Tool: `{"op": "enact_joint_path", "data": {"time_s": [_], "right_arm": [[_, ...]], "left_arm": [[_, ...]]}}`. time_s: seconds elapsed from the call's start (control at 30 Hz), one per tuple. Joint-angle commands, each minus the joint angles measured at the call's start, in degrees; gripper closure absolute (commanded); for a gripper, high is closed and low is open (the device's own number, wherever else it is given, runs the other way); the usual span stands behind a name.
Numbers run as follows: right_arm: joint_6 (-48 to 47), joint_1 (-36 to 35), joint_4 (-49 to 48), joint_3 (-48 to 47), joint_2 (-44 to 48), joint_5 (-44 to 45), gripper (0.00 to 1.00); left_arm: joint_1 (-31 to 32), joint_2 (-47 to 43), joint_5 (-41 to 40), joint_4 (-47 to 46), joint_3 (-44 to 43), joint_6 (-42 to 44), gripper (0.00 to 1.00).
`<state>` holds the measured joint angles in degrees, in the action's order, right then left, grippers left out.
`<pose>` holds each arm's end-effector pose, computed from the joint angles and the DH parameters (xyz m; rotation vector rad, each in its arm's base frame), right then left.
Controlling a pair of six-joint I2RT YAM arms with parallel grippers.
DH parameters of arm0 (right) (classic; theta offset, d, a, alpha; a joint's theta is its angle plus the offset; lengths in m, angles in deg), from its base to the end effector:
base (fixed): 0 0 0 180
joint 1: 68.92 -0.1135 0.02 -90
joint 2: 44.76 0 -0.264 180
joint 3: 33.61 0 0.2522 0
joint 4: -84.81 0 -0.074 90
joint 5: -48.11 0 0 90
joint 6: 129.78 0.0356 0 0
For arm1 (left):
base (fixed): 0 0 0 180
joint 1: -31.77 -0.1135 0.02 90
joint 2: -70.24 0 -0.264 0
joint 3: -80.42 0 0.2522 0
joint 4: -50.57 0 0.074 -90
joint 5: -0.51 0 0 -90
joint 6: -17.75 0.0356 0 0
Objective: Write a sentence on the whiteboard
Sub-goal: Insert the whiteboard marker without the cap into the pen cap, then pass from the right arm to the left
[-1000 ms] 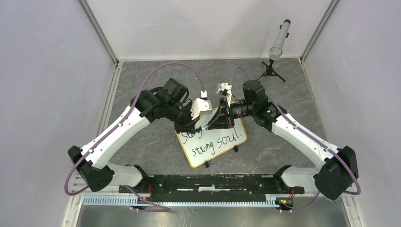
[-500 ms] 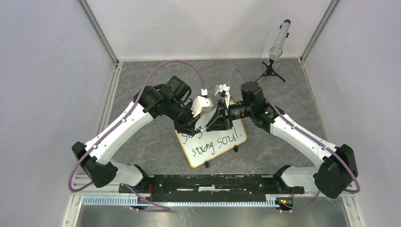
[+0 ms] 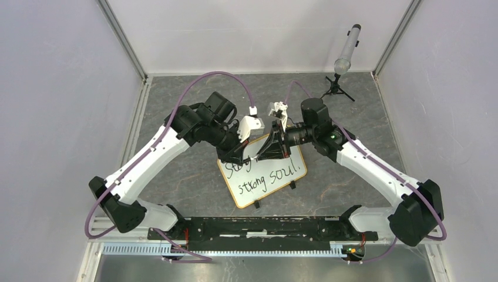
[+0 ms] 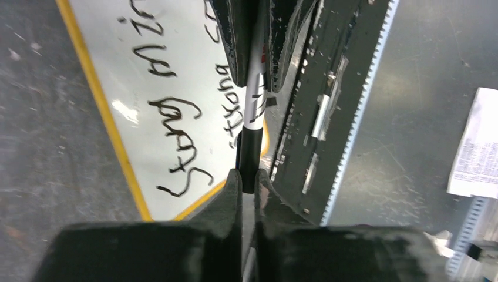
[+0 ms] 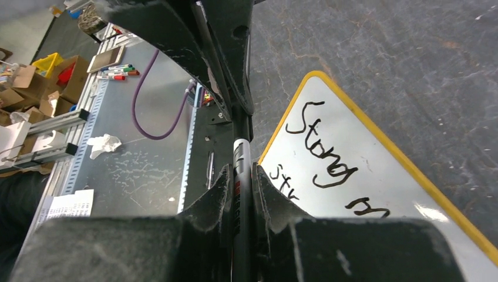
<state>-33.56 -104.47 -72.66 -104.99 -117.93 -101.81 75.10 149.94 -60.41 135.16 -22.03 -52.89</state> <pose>0.2094 0.1875 0.3205 -1.1910 1.6963 1.4931 0.1736 -0.1876 0.3781 1.5277 2.1764 -0.8114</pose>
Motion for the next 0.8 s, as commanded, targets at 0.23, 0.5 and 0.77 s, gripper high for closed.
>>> {"op": "enact_joint_path", "data": {"time_s": [0.23,0.5,0.77], "right_arm": [[-5.22,1.54,4.37,-3.56,1.48,8.03,1.00],[0.98,1.48,-1.07,-2.49,0.69,4.87,1.00],[4.01,-0.17,-3.15,-2.30,0.48,1.51,1.00]], "left_arm": [[-0.24,-7.55,-4.52,-10.97,0.48,10.15,0.45],[2.11,-5.35,-7.98,-9.33,-0.70,13.36,0.31],[5.78,-2.43,-14.17,-14.18,-0.09,12.16,0.37]]}}
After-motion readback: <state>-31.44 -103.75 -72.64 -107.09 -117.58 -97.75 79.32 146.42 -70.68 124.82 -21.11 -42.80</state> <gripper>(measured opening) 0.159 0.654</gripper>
